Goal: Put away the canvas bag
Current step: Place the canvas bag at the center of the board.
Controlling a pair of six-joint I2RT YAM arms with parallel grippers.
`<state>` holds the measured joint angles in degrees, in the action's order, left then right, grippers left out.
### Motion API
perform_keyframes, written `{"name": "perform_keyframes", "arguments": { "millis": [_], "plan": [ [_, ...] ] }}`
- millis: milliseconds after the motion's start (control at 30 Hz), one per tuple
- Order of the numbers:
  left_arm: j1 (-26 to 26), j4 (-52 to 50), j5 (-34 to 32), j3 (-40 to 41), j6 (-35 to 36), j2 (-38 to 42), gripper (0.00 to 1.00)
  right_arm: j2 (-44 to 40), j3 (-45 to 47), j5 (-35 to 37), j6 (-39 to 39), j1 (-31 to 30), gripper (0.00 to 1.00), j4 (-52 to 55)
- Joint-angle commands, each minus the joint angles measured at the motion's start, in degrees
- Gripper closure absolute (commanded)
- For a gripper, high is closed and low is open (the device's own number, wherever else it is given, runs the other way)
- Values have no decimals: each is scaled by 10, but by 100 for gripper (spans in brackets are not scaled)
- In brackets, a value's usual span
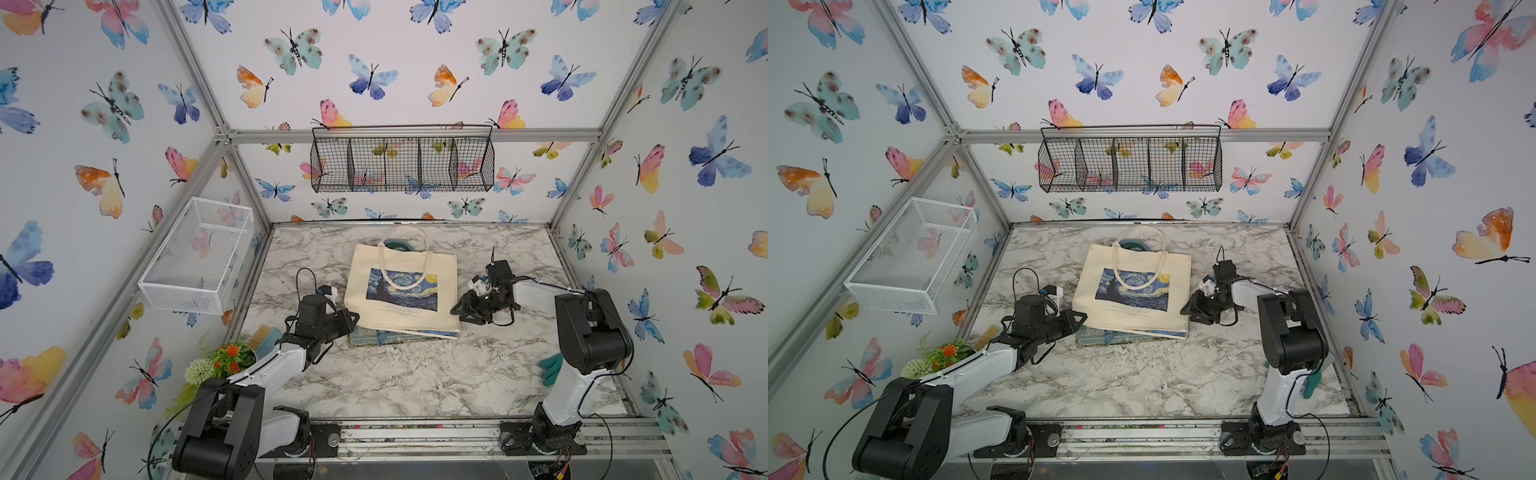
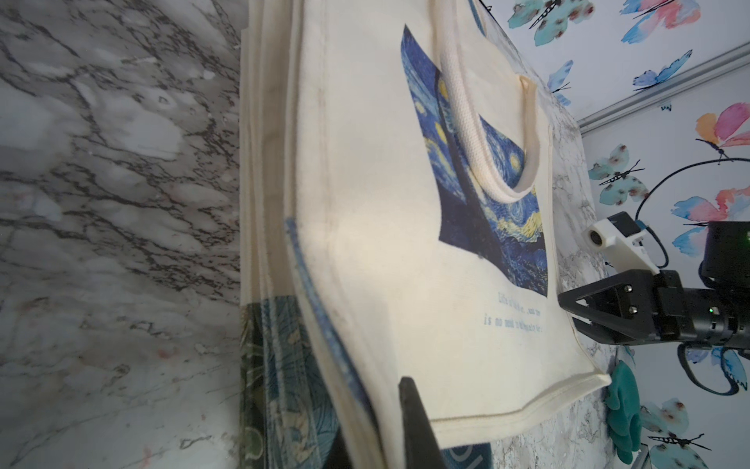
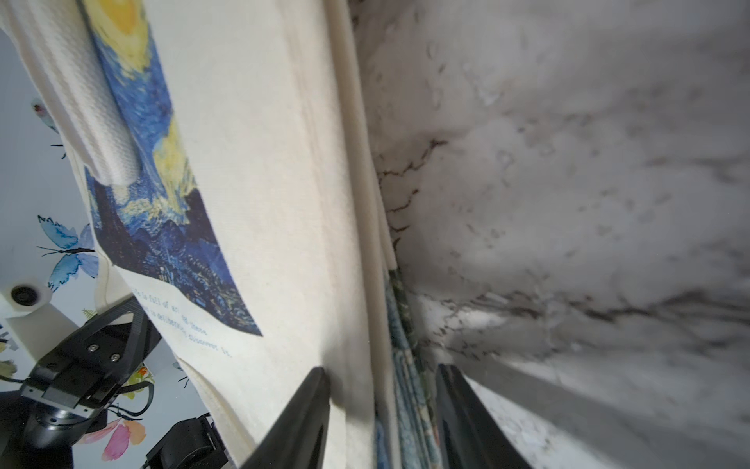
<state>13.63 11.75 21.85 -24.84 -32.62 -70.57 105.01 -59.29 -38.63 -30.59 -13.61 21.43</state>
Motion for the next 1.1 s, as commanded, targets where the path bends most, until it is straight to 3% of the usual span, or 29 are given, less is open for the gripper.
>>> {"name": "perform_keyframes", "arguments": {
  "millis": [0, 533, 833, 1067],
  "plan": [
    [3, -4, -6, -1, 14, -8, 100, -3, -2, -23, -17, 4, 55, -32],
    [3, 0, 3, -2, 18, -14, 100, -39, -29, -38, -44, 5, 65, -45],
    [3, 2, 5, -1, 19, -10, 100, -44, -14, -100, -96, 5, 71, -108],
    [3, 7, 20, 0, 9, -6, 100, -38, -38, -119, -127, 5, 87, -140]
  ]
}}
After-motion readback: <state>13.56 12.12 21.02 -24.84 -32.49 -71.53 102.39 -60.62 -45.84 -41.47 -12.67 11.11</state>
